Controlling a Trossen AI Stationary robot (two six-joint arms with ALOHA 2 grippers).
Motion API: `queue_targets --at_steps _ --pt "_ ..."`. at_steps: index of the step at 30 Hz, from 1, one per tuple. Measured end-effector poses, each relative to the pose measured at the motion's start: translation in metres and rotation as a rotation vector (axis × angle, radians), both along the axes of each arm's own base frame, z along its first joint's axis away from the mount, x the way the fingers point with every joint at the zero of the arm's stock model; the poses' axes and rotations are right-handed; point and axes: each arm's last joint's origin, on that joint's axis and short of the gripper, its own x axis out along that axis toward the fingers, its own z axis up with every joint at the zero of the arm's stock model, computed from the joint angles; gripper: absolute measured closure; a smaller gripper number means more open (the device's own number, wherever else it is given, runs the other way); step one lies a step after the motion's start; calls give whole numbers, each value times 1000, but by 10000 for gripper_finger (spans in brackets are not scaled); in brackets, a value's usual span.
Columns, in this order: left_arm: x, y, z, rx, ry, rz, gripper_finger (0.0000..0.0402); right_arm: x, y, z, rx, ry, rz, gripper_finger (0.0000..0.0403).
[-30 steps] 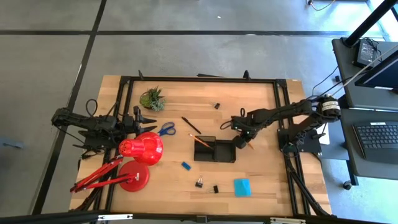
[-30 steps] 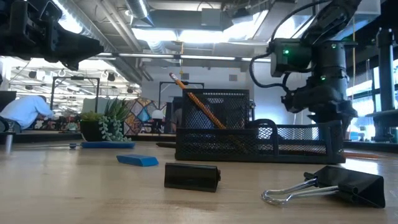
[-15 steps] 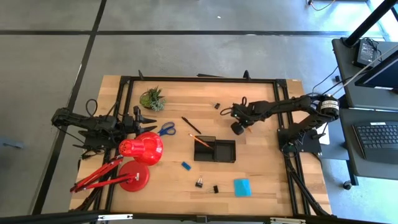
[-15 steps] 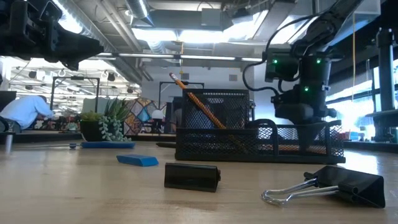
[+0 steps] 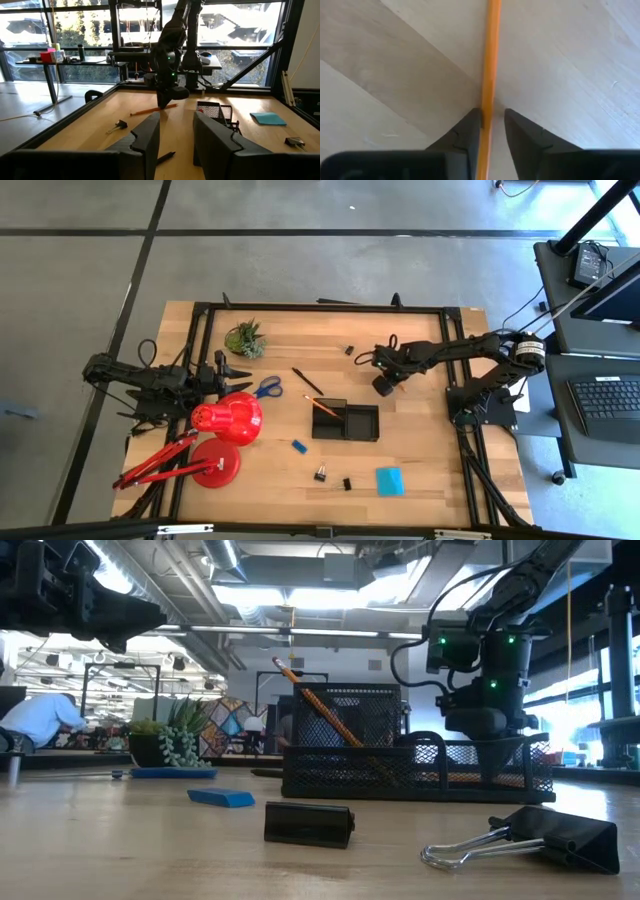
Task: Pick and place office supplies into organizer
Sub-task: Put the orange pencil into the black desk organizer
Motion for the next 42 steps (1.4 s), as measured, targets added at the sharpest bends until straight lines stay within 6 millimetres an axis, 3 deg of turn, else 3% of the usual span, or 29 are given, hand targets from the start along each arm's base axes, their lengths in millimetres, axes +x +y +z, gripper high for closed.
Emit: queue_targets --at_steps 5,11,28,42 --pt "0 0 0 0 0 0 290 1 0 1 4 -2 -5 277" --pt "0 0 0 0 0 0 290 11 -3 12 22 -17 27 275" --pt "0 0 0 0 0 0 290 49 -26 68 -63 -167 131 280" --pt "0 0 0 0 0 -1 290 64 -47 42 -60 -201 168 280"
